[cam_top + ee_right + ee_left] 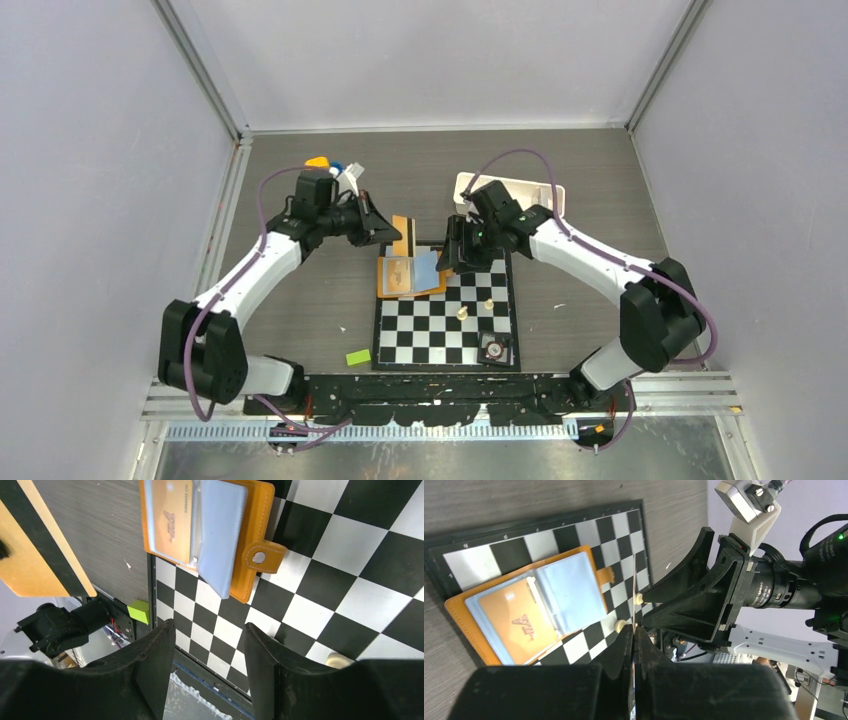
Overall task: Put the credit cards into the card holder
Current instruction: Insert the credit card into the card holder.
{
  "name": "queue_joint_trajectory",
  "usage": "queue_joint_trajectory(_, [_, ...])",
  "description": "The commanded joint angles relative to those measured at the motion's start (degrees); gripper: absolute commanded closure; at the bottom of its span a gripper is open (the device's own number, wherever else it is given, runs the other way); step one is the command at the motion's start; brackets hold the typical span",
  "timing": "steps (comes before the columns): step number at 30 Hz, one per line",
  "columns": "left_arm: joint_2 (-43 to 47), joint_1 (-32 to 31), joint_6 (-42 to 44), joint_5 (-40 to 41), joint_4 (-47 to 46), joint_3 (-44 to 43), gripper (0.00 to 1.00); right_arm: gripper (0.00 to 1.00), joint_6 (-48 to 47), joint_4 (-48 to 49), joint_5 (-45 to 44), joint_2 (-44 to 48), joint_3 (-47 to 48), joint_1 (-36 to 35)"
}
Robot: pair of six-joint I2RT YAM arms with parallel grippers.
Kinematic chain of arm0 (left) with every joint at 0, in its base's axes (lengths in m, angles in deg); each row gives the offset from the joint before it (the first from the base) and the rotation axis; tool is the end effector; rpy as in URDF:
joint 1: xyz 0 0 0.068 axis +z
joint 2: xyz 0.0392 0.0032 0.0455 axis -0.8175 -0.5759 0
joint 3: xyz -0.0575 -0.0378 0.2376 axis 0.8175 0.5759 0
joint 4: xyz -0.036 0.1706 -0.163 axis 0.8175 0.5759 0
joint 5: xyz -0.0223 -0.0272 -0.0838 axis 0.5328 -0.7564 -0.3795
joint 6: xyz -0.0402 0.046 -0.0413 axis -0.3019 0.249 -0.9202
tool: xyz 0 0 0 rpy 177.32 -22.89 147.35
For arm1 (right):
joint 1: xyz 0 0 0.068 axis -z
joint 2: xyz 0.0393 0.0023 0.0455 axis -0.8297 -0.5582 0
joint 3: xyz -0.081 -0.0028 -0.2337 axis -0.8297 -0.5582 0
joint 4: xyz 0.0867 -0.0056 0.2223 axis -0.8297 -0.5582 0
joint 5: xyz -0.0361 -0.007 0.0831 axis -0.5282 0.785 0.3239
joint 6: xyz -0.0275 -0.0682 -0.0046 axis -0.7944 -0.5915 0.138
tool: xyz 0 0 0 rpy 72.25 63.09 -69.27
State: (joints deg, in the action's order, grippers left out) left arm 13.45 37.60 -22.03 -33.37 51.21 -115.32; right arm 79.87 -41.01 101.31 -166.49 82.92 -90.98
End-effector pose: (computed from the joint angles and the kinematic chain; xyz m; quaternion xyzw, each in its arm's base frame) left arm 0.2653 -0.1231 0.2519 -0.0303 0.8483 -0.4759 0.2303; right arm 0.2443 0.1959 0.2169 -0.0548 0.9356 0.3096 0.1606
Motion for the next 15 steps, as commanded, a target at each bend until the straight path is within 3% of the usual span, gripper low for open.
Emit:
queue_joint_trajectory(1, [-2.4, 0.2, 3.5, -2.3, 2.1, 1.3, 1.0, 0.45, 6.5, 10.4, 1.2, -1.8, -1.9, -1.5])
queue_joint_trajectory(6, [-5.2, 0.1, 0.9, -2.7, -3.5, 6.3, 1.0, 0.48, 6.7, 11.0, 0.7, -5.2, -1.9, -2.7])
queue_joint_trajectory(15, [-7.5, 0.1, 1.5, -2.1, -5.5, 9.4, 1.0, 0.51, 6.4, 10.5, -1.1, -8.6, -2.0, -3.5])
